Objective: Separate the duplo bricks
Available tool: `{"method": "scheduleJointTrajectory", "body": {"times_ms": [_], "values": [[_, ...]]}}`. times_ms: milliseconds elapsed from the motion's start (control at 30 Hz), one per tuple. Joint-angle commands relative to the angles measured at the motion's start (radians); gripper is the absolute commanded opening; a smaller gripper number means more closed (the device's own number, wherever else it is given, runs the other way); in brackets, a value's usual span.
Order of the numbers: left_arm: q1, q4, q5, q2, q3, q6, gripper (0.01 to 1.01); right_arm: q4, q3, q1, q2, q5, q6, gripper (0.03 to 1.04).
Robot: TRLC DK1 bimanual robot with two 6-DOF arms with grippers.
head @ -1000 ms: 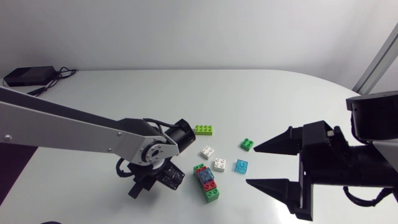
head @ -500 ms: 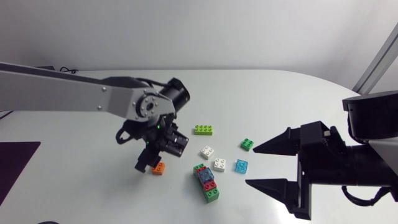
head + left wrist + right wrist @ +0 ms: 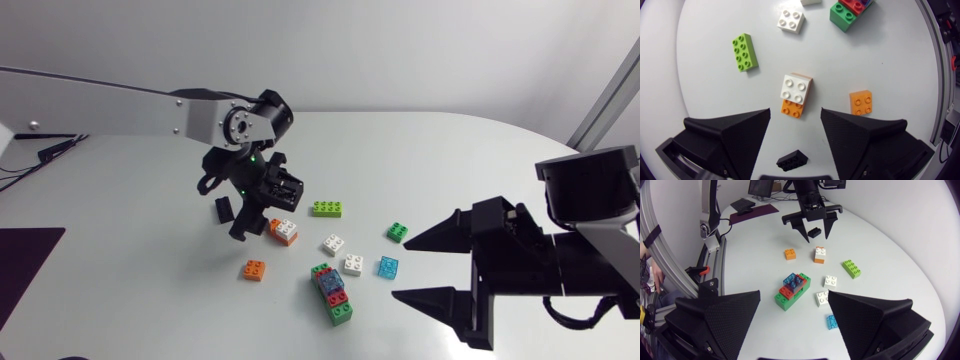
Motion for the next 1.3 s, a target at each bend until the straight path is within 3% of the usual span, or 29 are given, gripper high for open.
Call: {"method": "scheduleJointTrajectory", "body": {"times_ms": [0, 633, 833, 967, 1267], "values": [[0.008, -0.017, 0.014, 0.057, 0.037, 0.051, 0.702, 0.014, -0.009, 0.001, 0.029, 0.003, -0.021, 0.97], [0.093, -0.038, 0.061, 0.257, 0.160, 0.154, 0.687, 0.083, 0.037, -0.001, 0.171, 0.003, -0.018, 0.97], [0.085, -0.064, 0.112, 0.263, 0.176, 0.154, 0.533, 0.086, 0.051, -0.001, 0.190, 0.003, -0.017, 0.97], [0.082, -0.064, 0.121, 0.277, 0.173, 0.160, 0.248, 0.090, 0.048, -0.001, 0.190, 0.003, -0.017, 0.97], [0.079, -0.063, 0.139, 0.273, 0.149, 0.157, 0.225, 0.089, 0.048, -0.001, 0.168, 0.003, -0.006, 0.97]]}}
